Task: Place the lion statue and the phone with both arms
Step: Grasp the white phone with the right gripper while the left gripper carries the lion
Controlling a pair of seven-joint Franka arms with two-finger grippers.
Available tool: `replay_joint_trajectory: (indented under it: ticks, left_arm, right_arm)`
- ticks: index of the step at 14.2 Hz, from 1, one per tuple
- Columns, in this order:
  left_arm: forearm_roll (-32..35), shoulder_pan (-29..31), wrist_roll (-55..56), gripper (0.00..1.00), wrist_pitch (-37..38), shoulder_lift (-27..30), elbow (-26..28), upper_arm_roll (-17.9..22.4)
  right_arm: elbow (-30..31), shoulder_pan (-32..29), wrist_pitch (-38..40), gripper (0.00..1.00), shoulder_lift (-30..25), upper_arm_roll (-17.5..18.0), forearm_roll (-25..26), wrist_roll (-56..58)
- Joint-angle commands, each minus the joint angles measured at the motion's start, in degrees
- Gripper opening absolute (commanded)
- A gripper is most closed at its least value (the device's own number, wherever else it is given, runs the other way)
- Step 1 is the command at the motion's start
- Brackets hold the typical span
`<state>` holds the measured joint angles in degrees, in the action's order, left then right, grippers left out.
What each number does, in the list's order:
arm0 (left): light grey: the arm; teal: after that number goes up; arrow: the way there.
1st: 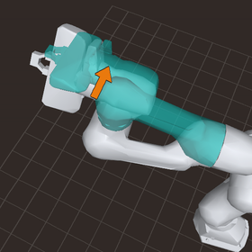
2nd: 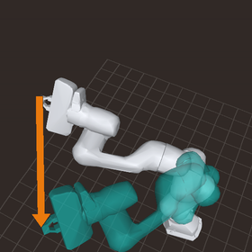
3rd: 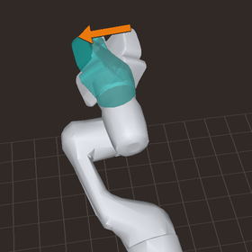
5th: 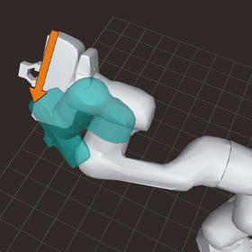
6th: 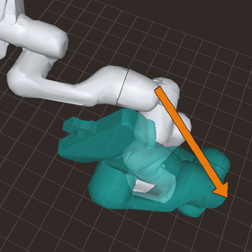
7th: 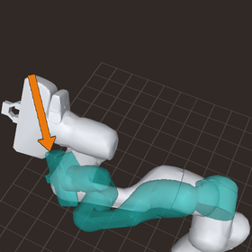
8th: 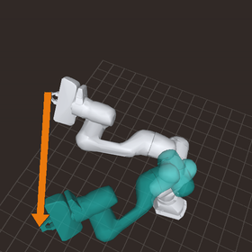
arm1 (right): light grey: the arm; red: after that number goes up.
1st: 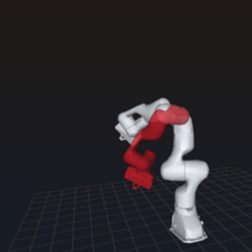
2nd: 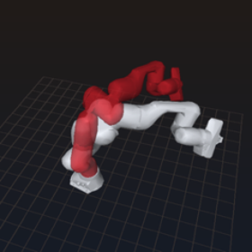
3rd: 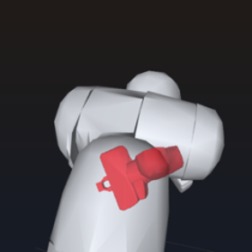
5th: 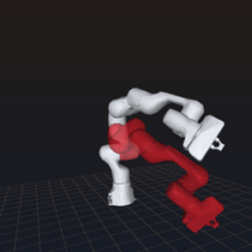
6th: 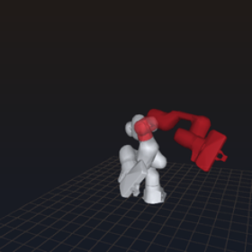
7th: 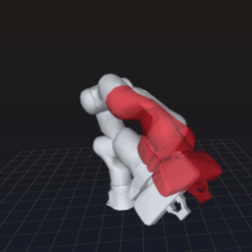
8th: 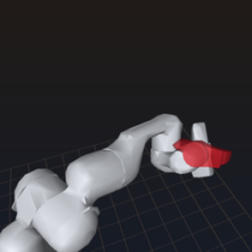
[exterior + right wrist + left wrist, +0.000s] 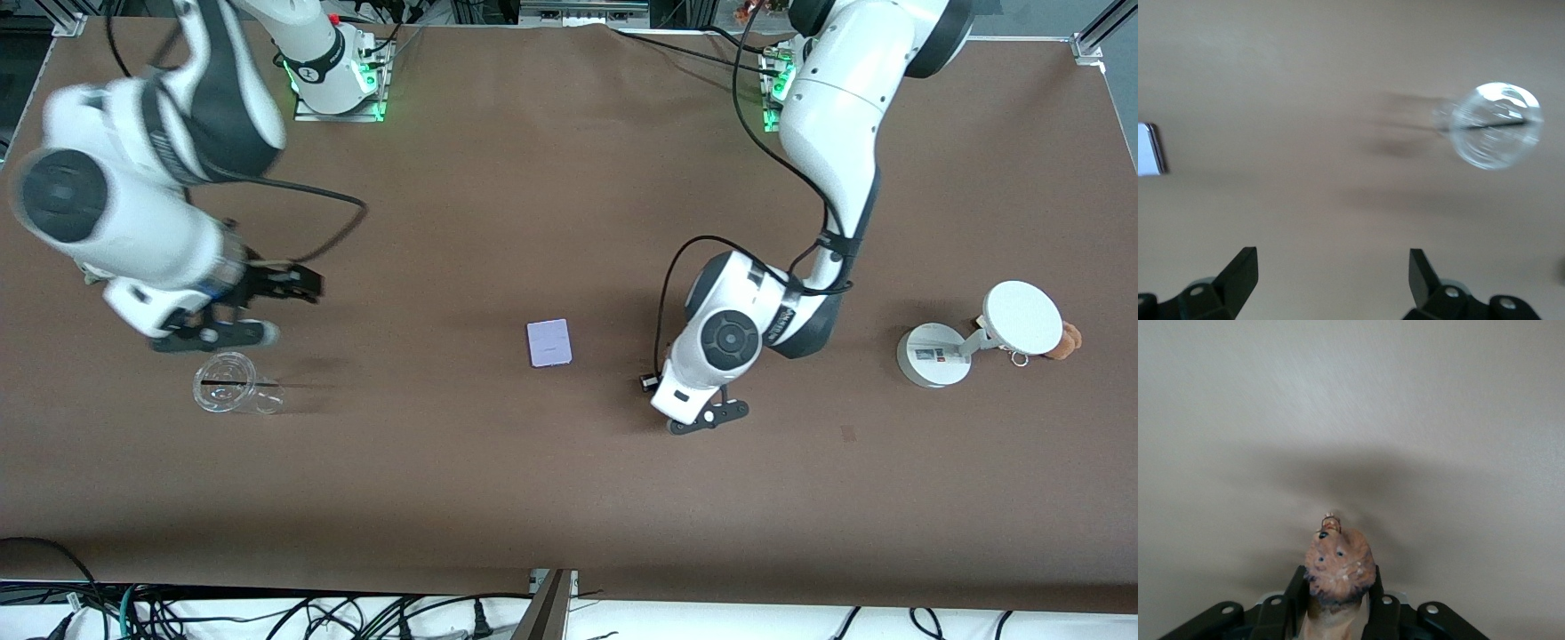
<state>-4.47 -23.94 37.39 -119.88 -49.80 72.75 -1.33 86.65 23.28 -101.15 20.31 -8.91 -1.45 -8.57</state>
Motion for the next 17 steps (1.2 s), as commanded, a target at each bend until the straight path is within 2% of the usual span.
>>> replay_joint_trajectory:
  ticks: [1,4,7,9,10,13,17]
  left_arm:
    - [1.6,3.3,-7.2,0.0,1.6,5.3,3.1,0.3]
    - [1.7,8.5,-16.1,0.0,1.1,11.3,9.8,0.2]
    - [1.8,13.0,-22.5,0.0,-0.9,19.4,21.0,0.3]
    - [5.2,14.7,-26.0,0.0,-10.8,24.5,31.4,0.5]
    - [5.8,17.1,-26.6,0.0,-14.9,25.4,34.9,0.3]
    - [5.9,19.5,-28.6,0.0,-16.8,25.2,37.9,0.3]
    - [5.9,21.6,-29.9,0.0,-18.7,23.3,38.4,0.2]
  right_arm:
    - [-1.4,5.4,-6.1,1.0,5.7,-0.5,-0.5,-4.9]
    - [-1.4,11.2,-14.5,1.0,11.7,-0.5,-0.3,-12.8]
    - [-1.4,15.5,-25.0,1.0,17.1,-0.5,-0.4,-21.1]
    - [-1.4,18.4,-28.5,1.0,20.2,-0.5,-0.2,-23.2]
    - [-1.4,19.5,-29.5,1.0,21.3,-0.5,-0.2,-24.6]
    - [-1.5,20.8,-33.4,1.0,24.2,-0.4,-0.5,-27.7]
    - [-3.1,22.0,-36.7,1.0,27.1,1.6,-0.4,-28.8]
